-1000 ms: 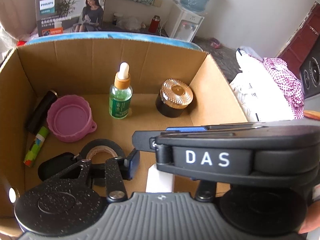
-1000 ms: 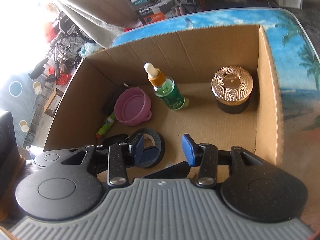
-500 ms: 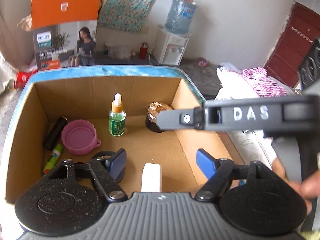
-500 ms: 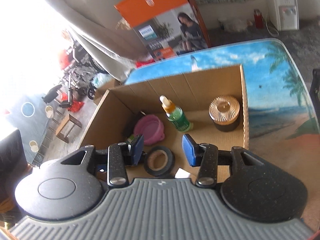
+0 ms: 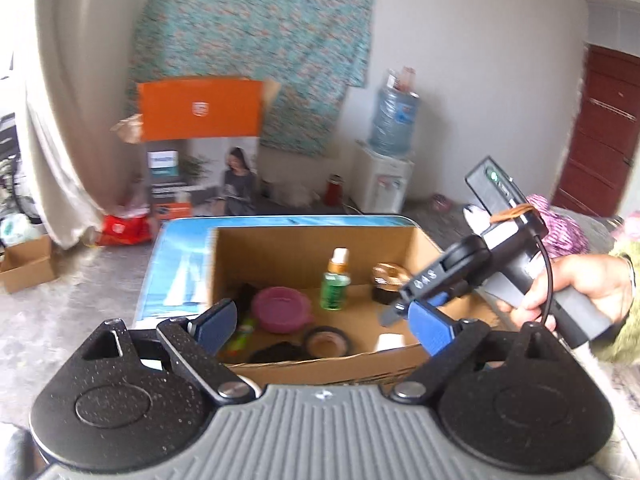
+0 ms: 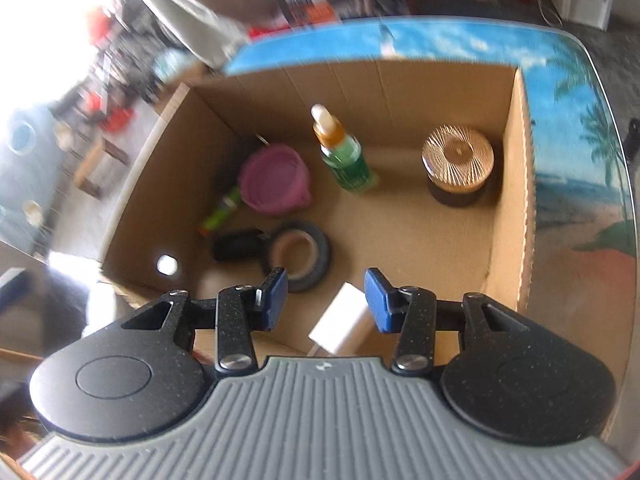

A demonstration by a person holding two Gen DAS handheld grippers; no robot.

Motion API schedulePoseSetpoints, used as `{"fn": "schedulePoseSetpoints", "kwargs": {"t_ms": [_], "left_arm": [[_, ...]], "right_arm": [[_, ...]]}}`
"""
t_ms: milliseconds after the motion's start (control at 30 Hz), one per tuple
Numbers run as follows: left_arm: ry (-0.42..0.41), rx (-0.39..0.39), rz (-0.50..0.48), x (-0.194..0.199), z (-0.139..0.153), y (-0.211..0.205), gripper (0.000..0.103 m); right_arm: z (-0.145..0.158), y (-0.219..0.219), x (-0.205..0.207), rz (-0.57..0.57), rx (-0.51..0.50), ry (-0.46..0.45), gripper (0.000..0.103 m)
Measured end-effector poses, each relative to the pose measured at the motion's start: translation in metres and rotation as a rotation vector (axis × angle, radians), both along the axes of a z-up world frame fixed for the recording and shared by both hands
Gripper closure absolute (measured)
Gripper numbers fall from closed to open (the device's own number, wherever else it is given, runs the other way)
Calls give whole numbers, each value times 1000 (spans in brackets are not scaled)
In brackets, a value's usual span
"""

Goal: Organize rigid objects
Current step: 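Lower the white plug adapter into the box and open the right gripper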

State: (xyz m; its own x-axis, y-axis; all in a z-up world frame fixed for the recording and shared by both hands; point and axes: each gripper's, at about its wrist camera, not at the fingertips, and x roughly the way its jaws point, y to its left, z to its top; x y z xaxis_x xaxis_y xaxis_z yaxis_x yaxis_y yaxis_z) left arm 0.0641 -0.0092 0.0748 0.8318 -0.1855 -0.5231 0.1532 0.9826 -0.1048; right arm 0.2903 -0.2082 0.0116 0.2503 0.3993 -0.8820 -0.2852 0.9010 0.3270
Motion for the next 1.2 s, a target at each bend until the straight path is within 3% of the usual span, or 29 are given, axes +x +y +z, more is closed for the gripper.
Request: {"fn": "schedulePoseSetpoints", "kwargs": {"t_ms": [267,433,667,867,1000,1200], "left_arm": [[1,-53,108,-9,-17,46,9],[15,-82,124,-7,-26,67,9],[18,-127,153,-8,-32,84,9],[24,-110,155,-9,-34,82,9],[30,-108,160,-10,-34,83,9],[33,-103,161,-9,-34,82,9]], "right_arm": [[-43,20,24,-17,-136,157,60],[-56,20,28,-31,-136,224,63],[-44,26,31,23,-175,129,73],[-37,29,51,30,-161,46,74],[-35,24,64,13,-68,34,74],[-21,11,71,-6,-104,-37,73]]}}
